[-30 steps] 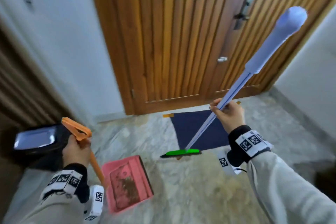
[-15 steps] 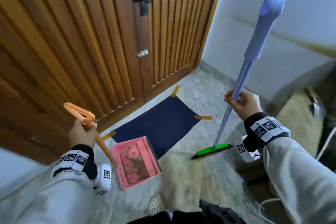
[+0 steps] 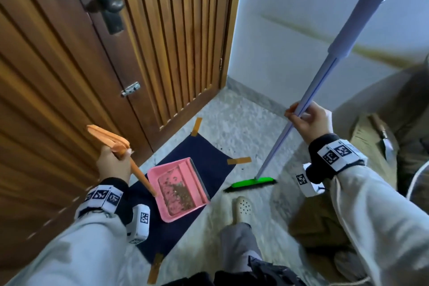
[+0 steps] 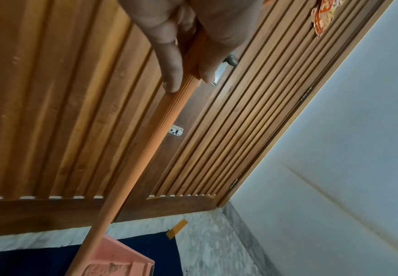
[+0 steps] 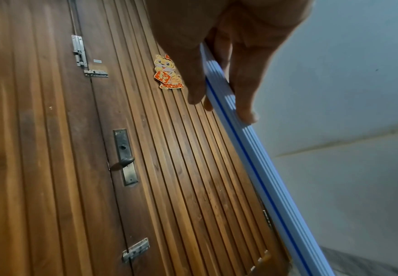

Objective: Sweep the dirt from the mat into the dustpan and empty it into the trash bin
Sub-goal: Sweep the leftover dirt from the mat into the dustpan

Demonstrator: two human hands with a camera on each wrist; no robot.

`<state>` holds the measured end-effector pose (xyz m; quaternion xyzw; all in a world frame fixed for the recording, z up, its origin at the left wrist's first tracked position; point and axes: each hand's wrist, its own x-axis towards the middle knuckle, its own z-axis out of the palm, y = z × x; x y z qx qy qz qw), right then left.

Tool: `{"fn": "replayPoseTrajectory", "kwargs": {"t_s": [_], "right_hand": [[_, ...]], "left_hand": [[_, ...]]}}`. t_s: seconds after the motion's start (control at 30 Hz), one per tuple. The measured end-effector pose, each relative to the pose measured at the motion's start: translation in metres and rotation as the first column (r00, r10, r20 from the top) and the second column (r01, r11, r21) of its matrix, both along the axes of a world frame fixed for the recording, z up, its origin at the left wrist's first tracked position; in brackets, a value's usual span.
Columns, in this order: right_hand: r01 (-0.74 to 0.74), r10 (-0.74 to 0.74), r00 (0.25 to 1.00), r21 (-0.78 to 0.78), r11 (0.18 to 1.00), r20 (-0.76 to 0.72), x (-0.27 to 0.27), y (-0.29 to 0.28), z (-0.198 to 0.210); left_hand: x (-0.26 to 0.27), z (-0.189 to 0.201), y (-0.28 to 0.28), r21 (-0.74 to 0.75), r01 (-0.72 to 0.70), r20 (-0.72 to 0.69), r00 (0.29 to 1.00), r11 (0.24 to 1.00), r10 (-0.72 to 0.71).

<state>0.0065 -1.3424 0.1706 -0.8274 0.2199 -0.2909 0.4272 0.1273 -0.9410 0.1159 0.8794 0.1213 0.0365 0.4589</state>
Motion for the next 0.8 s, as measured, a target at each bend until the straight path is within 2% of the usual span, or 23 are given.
{"fn": "replayPoseTrajectory", "kwargs": {"t_s": [0.17, 0.43, 0.57, 0.67, 0.73, 0.8], "right_hand": [[-0.042, 0.043, 0.999, 0.012, 0.999, -0.016, 0.101, -0.068, -0.017], [-0.153, 0.157, 0.986, 0.07, 0.986, -0.051, 0.274, -0.163, -0.03], [-0.125, 0.13, 0.989, 0.072, 0.99, -0.073, 0.332, -0.184, -0.057], [-0.114, 0.144, 0.955, 0.125, 0.986, -0.259, 0.353, -0.188, -0.096], [-0.111, 0.175, 0.892, 0.173, 0.979, -0.418, 0.353, -0.189, -0.129], [-0.119, 0.195, 0.847, 0.181, 0.976, -0.494, 0.346, -0.188, -0.159]], "left_hand": [[0.053, -0.013, -0.075, 0.077, -0.046, 0.032, 0.999, 0.996, 0.044], [0.12, -0.025, -0.184, 0.153, -0.144, -0.119, 0.979, 0.978, 0.163], [0.134, -0.044, -0.217, 0.152, -0.135, -0.18, 0.97, 0.979, 0.161], [0.138, -0.062, -0.237, 0.137, -0.131, -0.212, 0.964, 0.982, 0.158], [0.138, -0.071, -0.246, 0.116, -0.128, -0.234, 0.96, 0.985, 0.152], [0.136, -0.077, -0.25, 0.119, -0.151, -0.233, 0.957, 0.981, 0.175]]}}
